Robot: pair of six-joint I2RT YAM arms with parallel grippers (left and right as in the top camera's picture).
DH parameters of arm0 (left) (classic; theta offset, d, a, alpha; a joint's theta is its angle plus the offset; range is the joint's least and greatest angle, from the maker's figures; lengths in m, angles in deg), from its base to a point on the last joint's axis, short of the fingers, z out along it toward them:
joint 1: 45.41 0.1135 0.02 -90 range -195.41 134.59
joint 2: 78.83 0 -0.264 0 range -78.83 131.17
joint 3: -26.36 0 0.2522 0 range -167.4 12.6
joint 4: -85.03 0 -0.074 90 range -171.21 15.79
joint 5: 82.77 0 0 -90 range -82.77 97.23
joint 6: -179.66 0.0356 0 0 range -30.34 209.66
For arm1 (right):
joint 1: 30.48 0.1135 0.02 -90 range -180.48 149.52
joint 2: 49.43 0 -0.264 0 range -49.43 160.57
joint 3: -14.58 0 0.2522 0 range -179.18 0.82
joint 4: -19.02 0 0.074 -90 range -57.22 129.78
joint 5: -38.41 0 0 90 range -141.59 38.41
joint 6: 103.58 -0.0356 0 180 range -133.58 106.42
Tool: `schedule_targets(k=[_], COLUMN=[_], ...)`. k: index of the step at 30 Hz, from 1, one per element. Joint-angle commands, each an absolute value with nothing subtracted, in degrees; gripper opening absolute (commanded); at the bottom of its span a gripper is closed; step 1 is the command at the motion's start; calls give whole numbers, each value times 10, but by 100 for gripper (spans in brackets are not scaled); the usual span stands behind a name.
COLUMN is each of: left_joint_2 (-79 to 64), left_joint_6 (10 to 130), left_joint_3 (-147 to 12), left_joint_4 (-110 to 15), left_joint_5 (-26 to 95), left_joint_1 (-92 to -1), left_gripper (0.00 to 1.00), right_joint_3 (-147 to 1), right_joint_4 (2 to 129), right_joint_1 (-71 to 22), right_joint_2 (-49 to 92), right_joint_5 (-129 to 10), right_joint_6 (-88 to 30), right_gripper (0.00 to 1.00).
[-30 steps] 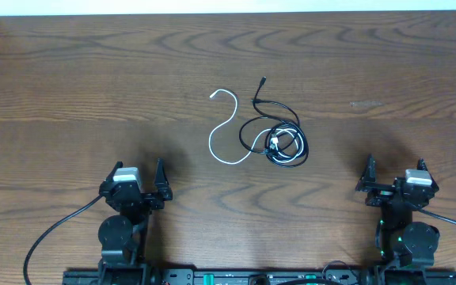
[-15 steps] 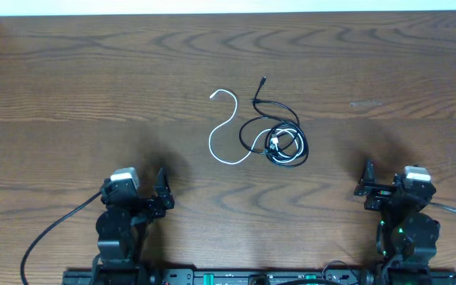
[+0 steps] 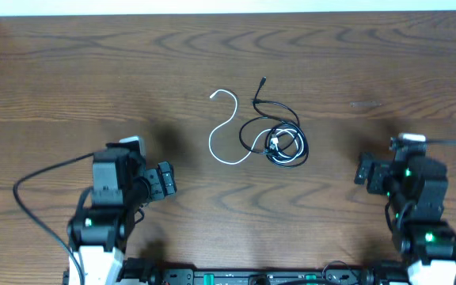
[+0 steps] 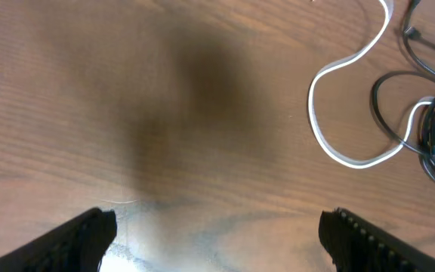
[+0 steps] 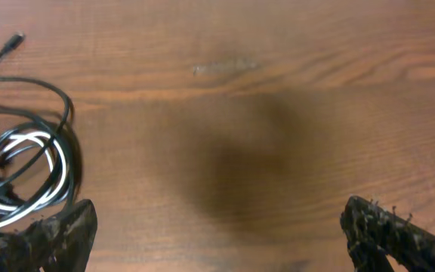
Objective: Untangle cables
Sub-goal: 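Move the left gripper over the tangled cables and lower it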
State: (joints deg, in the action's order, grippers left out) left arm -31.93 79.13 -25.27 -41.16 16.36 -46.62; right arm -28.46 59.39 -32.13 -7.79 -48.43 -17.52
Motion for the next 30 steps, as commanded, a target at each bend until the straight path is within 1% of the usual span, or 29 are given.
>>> schedule_targets(k=[1,3,5,12,18,22,24,28,30], left_joint_2=[-257,-234,-225,-226,-226,-226,-215,-173,-140], left_joint_6=[791,791,791,790,790,790,790,791,791], left_joint_3=[-334,-364,-385,-385,-385,-388,-407,-462,-500], left_joint_4=[-341,-306,-280,-277,-317,-393,-412,-402,-384], left_joint_5=[171,171,171,171,172,187,197,190,161], left_joint_1=[-463,-463,-463,-463,-463,-464,-466,-477,-495], left_gripper=[92,92,92,92,92,91,92,92,91], right_joint_3=[-341,-364,-383,-385,-385,-385,-385,-385,-385], right_joint_4=[617,629,629,618,604,594,593,594,594], right_joint_1=[-323,-323,-323,-323,-323,-323,-323,-323,-323], right_joint_2=[-18,14,45,51,51,51,51,51,51], right_joint_5=[-497,-538,-581,-582,-630,-642,-642,-642,-642], right_joint_6=[-170,-135,-126,-153,-153,-153,-153,-153,-153], right_gripper=[99,99,99,99,99,99,99,99,99])
